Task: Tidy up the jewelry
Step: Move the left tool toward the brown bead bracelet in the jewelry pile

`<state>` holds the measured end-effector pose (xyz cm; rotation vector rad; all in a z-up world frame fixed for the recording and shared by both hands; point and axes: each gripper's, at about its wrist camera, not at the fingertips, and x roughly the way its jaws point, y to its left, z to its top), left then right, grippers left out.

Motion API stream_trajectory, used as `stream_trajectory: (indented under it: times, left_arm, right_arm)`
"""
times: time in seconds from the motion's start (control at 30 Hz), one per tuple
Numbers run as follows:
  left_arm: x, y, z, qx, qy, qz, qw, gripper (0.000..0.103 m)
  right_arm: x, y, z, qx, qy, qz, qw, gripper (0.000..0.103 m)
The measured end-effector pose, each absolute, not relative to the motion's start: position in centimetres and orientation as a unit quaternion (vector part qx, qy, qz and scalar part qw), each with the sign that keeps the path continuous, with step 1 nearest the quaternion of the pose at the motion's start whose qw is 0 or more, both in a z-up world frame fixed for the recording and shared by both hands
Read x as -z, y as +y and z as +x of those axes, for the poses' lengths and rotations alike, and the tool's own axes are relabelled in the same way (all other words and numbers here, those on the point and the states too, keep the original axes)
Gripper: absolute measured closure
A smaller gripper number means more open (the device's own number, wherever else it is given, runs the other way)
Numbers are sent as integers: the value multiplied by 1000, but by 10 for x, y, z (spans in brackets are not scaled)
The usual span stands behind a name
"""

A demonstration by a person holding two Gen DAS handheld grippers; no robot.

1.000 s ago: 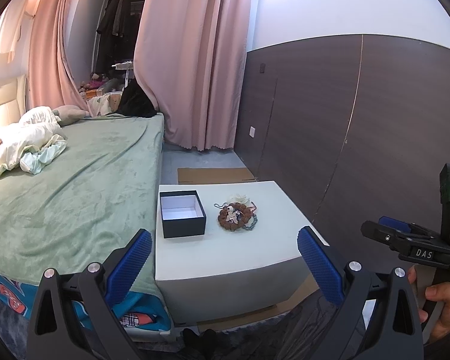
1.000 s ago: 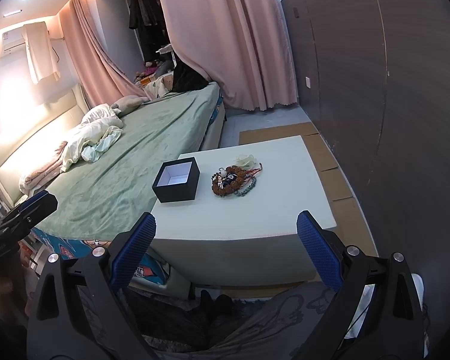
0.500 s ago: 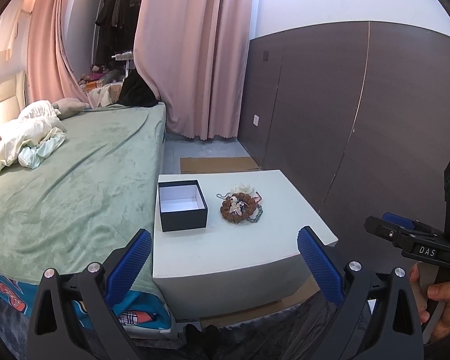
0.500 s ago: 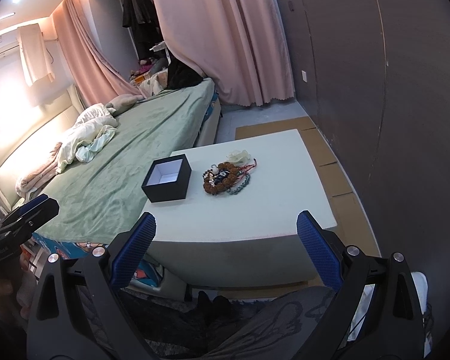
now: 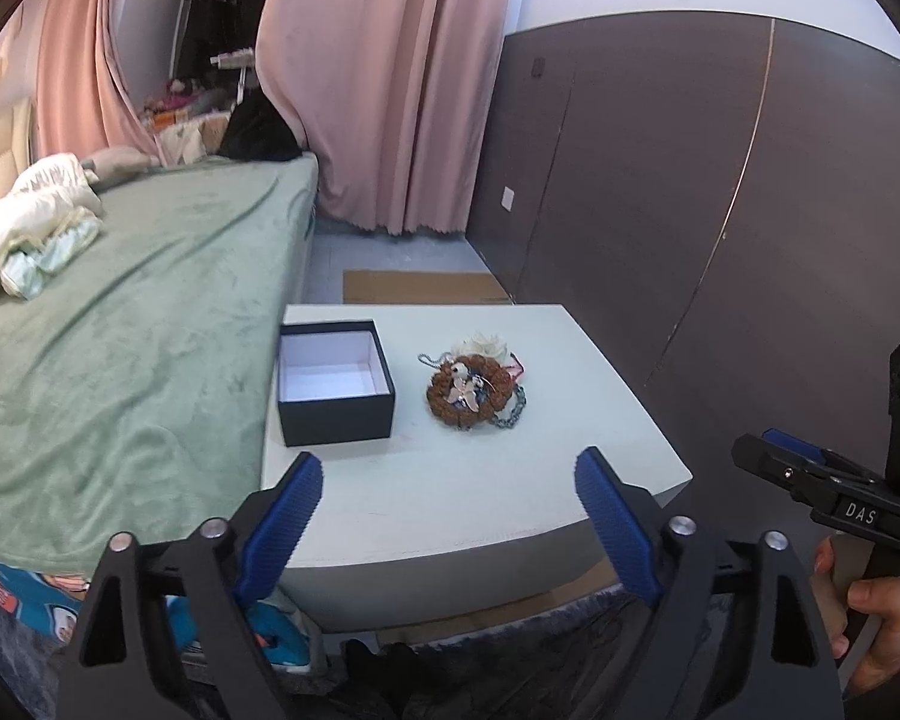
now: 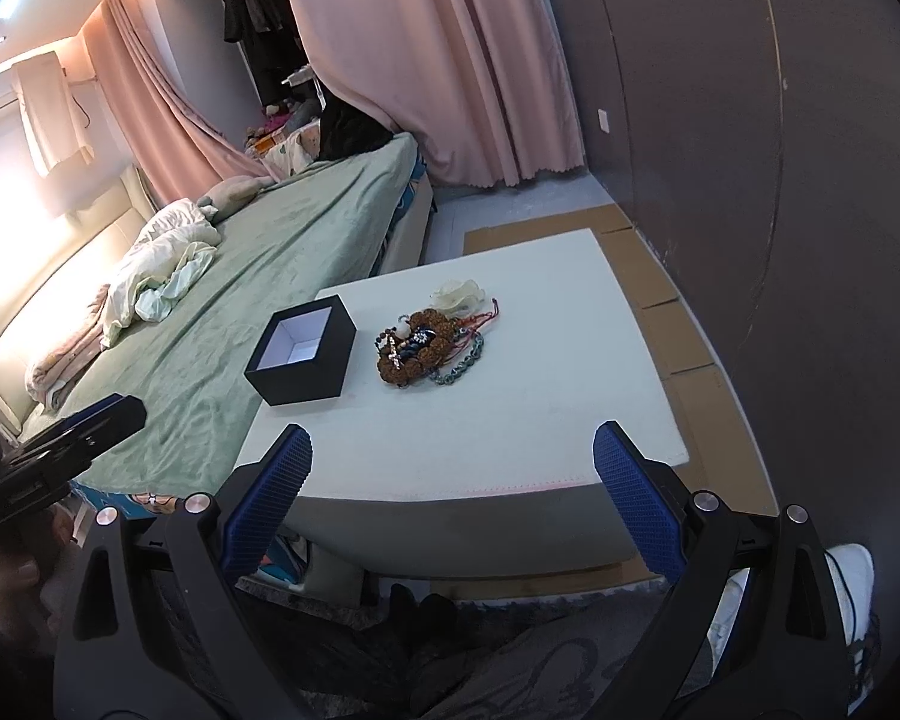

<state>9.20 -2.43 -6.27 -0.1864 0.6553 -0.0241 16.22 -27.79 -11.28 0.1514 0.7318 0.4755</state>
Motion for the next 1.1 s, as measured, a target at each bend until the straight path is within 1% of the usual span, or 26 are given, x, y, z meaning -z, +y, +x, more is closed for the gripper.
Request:
stream_trajectory:
  times: [0.2, 0.33, 0.5, 0.57, 0.63, 0.7, 0.8, 0.87, 0.93, 1.1]
  left_arm:
    - [80, -24, 125, 26, 343, -110, 932, 36]
    - [91, -24, 148, 32, 359, -122, 925, 40]
    - [103, -27, 175, 41, 373, -134, 917, 46]
    - [106, -28, 185, 45, 379, -136, 914, 50]
    - [110, -31, 195, 50, 386, -139, 911, 56]
    - [114, -32, 204, 53, 392, -141, 907, 57]
    - [122, -35, 219, 55, 399, -142, 904, 60]
    - [127, -38, 229, 55, 403, -139, 903, 60]
    - [133, -40, 238, 56, 408, -138, 901, 63]
    - [148, -44, 261, 53, 421, -138, 895, 68]
  right_arm:
    - [128, -277, 183, -241, 365, 79, 896, 9]
    - [136, -279, 196, -245, 374, 86, 890, 9]
    - [146, -280, 212, -249, 392, 94, 880, 23]
    - [151, -281, 218, -251, 400, 101, 876, 24]
    - [154, -283, 223, -253, 405, 106, 872, 26]
    - [158, -283, 229, -256, 412, 111, 868, 32]
    - [164, -283, 238, -259, 422, 117, 861, 39]
    - [167, -282, 242, -259, 427, 119, 858, 40]
    - [170, -283, 246, -260, 431, 123, 855, 40]
    - [175, -283, 257, -257, 439, 125, 852, 40]
